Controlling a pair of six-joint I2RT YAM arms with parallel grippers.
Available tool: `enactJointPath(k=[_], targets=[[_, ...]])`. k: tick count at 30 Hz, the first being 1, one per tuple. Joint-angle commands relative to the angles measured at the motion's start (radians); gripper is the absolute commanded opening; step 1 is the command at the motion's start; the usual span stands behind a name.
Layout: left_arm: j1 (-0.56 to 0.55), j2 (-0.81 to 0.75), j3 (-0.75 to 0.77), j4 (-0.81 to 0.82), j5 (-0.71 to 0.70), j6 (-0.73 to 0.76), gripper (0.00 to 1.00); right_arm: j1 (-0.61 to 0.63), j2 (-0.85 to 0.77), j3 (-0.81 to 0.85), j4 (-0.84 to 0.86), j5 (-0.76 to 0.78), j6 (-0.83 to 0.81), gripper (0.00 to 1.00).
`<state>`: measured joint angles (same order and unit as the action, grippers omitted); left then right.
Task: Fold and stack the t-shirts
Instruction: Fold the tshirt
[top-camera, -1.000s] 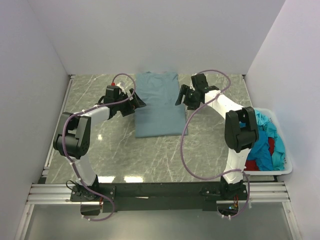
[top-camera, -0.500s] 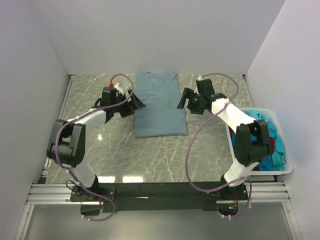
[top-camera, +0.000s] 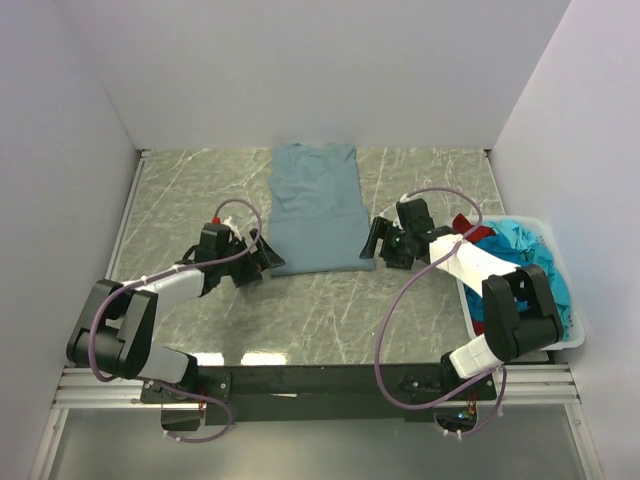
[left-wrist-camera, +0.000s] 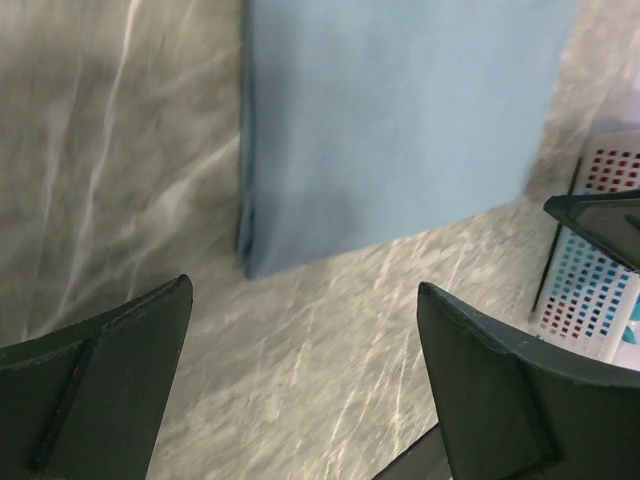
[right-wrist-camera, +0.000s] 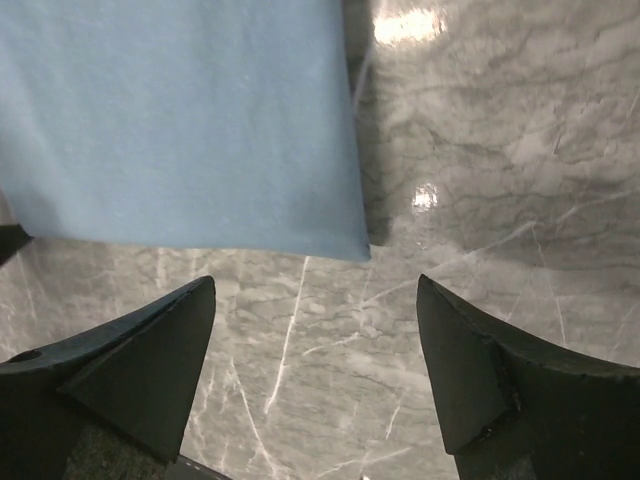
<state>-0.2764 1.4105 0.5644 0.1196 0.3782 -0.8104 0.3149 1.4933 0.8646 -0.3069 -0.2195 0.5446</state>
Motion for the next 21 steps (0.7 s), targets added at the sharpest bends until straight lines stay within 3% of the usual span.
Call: enactJointPath(k=[1, 4, 6, 8, 9, 10, 17, 21], targets=[[-0.017, -0.022, -0.021, 0.078, -0.041, -0.027, 0.98, 0.009, -0.015, -0.015, 0.083, -0.006, 0.02, 0.86], [-0.018, 0.005, -0.035, 0.101, -0.042, -0.039, 0.93, 0.009, 0.01, -0.018, 0.092, 0.006, 0.026, 0.84], [-0.018, 0.033, -0.041, 0.12, -0.032, -0.042, 0.88, 0.009, 0.022, -0.016, 0.095, 0.008, 0.028, 0.76], [-0.018, 0.051, -0.044, 0.132, -0.039, -0.047, 0.77, 0.009, 0.039, -0.016, 0.104, 0.0, 0.023, 0.7], [-0.018, 0.07, -0.043, 0.14, -0.042, -0.047, 0.68, 0.01, 0.045, -0.018, 0.106, 0.0, 0.025, 0.68], [-0.018, 0.079, -0.041, 0.137, -0.05, -0.047, 0.52, 0.01, 0.053, -0.019, 0.107, 0.008, 0.028, 0.67], [-0.018, 0.14, -0.023, 0.144, -0.055, -0.036, 0.36, 0.01, 0.104, -0.021, 0.118, 0.003, 0.035, 0.56], [-0.018, 0.172, -0.011, 0.146, -0.039, -0.024, 0.14, 0.009, 0.13, -0.012, 0.112, 0.002, 0.038, 0.46]])
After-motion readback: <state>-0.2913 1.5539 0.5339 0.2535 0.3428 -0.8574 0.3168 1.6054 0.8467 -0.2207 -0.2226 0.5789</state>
